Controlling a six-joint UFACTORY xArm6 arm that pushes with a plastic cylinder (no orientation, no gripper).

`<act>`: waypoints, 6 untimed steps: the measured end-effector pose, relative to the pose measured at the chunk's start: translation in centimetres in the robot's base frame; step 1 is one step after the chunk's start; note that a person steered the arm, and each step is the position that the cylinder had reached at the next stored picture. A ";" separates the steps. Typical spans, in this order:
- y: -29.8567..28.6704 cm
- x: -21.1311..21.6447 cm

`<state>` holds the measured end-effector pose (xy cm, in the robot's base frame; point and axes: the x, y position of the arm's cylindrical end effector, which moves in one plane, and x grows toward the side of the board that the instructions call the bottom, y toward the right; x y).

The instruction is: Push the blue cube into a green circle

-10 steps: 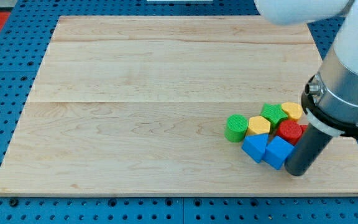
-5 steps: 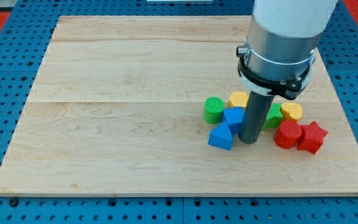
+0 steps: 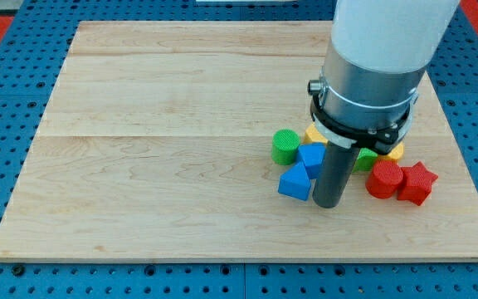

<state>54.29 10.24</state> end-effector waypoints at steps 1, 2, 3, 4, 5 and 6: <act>0.4 -1.1; 1.4 -2.4; 1.1 -4.5; 0.3 -5.8; 0.8 -6.9; -6.7 -7.6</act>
